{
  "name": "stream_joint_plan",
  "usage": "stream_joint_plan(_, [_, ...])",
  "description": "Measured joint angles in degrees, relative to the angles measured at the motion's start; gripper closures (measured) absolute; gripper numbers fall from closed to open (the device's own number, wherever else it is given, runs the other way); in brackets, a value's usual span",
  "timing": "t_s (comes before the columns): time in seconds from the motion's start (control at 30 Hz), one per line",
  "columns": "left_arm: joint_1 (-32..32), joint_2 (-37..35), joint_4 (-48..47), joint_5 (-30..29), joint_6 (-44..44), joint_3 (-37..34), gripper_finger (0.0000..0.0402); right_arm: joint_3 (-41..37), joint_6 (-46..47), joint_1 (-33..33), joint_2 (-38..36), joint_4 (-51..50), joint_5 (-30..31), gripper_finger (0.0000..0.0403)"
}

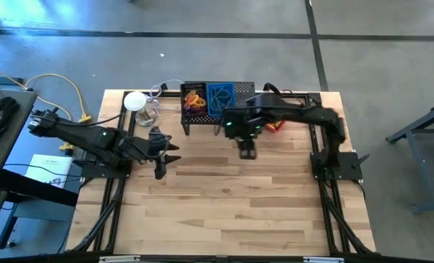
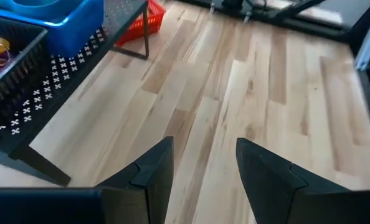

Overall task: Pick & Place Office Desk Supplies
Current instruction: Put the red basket on the shelf

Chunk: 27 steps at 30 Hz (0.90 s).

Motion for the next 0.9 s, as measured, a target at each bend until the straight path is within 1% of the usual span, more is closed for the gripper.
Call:
stream_joint_plan(0.03, [0.00, 0.75, 0.08, -0.06, 0.00, 0.00, 0.0235, -2.14, 0.51, -0.26, -1.46, -0.11, -2.00, 0.0218])
stream_joint_plan(0.1, [0.00, 2.63, -0.32, -0.08, 0.02, 0.00, 0.0235, -7.36, 1.49, -0.57, -4.91, -0.23, -2.67, 0.0223])
stream_joint_plan(0.3, [-0.46, 8.40, -0.27, -0.21, -0.01, 0.00, 0.0235, -26.71, 1.77, -3.77, -15.61, 2.13, -1.38, 0.0241])
stream_joint_plan(0.43, [-0.48, 11.69, 0.44, -0.21, -4.25, 0.00, 0.0235, -39.30, 0.89, -5.64, -21.97, 8.27, 1.33, 0.0257])
stream_joint_plan(0.57, [-0.48, 14.12, 0.18, -0.16, -4.53, 0.00, 0.0235, -50.73, -2.29, -7.35, -25.61, 12.82, 6.69, 0.0271])
stream_joint_plan(0.67, [-0.48, 15.06, 0.51, -0.15, -3.06, 0.00, 0.0235, -57.13, -6.68, -9.29, -26.66, 17.40, 12.23, 0.0277])
stream_joint_plan(0.77, [-0.48, 15.03, 1.41, -0.15, -0.72, 0.00, 0.0235, -61.19, -13.47, -11.46, -26.34, 22.28, 19.16, 0.0277])
stream_joint_plan(0.83, [-0.48, 15.03, 2.52, -0.13, 1.54, 0.00, 0.0235, -62.38, -16.65, -12.55, -25.58, 24.45, 22.72, 0.0276])
stream_joint_plan(0.9, [-0.66, 15.03, 3.73, -0.04, 3.68, 0.00, 0.0235, -62.94, -18.17, -13.91, -24.76, 24.58, 23.93, 0.0275])
